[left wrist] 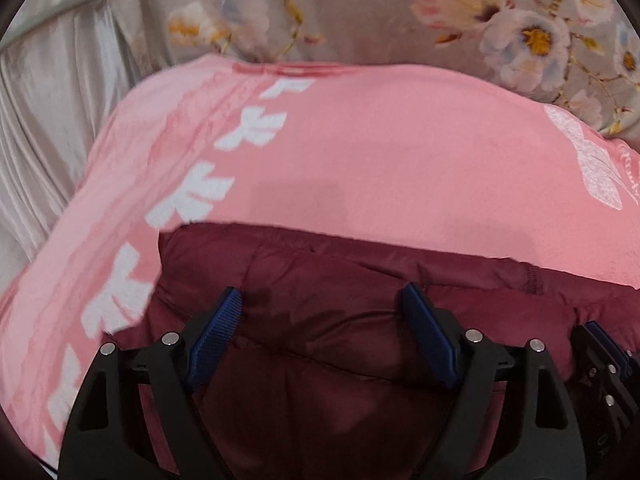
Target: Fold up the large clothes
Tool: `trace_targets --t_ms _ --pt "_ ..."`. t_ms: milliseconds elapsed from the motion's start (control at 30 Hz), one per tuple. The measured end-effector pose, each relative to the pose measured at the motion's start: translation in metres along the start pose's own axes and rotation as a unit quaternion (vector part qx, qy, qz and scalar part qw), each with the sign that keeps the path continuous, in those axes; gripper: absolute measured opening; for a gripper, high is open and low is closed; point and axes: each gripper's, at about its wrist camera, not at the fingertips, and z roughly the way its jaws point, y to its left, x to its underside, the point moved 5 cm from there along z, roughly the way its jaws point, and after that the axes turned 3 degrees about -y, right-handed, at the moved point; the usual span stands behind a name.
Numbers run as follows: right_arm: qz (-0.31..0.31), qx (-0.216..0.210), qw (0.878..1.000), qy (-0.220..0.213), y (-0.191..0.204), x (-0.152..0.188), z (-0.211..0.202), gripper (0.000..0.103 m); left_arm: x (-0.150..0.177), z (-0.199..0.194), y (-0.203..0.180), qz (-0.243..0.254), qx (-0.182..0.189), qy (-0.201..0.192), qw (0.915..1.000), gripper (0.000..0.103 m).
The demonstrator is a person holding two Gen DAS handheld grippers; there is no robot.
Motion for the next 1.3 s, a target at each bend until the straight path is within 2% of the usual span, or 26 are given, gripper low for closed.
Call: trace_targets --t_ms 100,267,1300 --pt "-0.006 0.005 1.000 -0.001 0.000 0.006 0.005 0.011 0.008 0.006 0.007 -0.019 0.005 0.003 0.9998 0.081" --pt "-0.025 0.026 0.999 -0.006 0.003 0.012 0.010 0.011 0.013 0.008 0.002 -0.005 -0.013 -0.012 0.9998 0.082" --pt "-0.035 0.041 0.999 0.003 0.002 0.015 0.019 0.011 0.016 0.013 -0.003 0.008 -0.041 -0.021 0.9989 0.084"
